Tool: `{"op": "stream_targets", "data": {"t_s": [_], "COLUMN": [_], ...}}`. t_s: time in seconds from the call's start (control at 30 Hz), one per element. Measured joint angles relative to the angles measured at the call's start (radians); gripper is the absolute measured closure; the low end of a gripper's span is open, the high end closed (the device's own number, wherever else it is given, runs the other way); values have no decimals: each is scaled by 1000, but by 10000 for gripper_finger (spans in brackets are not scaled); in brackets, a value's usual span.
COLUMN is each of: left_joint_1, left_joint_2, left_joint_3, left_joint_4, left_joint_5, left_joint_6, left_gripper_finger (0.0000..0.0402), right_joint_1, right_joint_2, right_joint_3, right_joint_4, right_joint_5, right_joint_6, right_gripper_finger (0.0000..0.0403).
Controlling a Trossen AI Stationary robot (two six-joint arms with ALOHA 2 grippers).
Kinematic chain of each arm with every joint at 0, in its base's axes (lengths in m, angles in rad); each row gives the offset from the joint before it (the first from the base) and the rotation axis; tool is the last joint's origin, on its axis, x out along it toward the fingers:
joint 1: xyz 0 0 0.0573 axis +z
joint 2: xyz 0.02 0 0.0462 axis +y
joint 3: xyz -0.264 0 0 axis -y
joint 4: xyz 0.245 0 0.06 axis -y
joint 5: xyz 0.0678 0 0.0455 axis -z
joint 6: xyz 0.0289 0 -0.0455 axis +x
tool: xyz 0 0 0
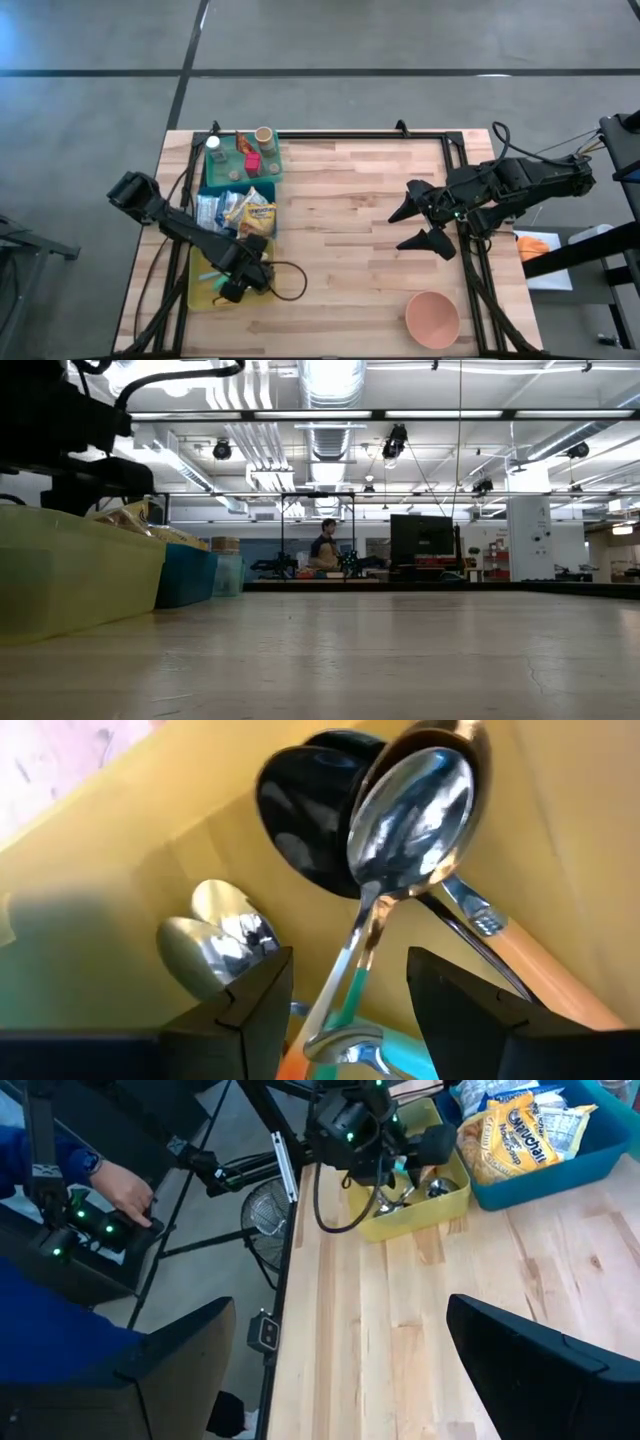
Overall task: Pick & Place Food Item
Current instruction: Put the orange and white spoon into the yellow bin
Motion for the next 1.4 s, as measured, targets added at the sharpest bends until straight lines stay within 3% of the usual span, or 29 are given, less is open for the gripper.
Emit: {"op": "stream_targets", "data": {"t_s": [0.53, 1.0, 1.4], "left_joint_1": [-15, -15, -14], "left_joint_2": [0, 2, -10], "left_joint_3": [-101, -119, -143], "left_joint_4": [129, 200, 238], "left_joint_5": [5, 9, 38], "left_joint_6": [7, 18, -114], "left_gripper_finger": [200, 336, 358], "right_joint_1": [0, 0, 0], "right_joint_2": [3, 3, 3], "right_joint_3": [0, 0, 0], "right_joint_4": [13, 15, 16], "right_joint_5": [2, 2, 1], "right_joint_6": [7, 60, 60], "right_gripper_finger": [44, 44, 44]}}
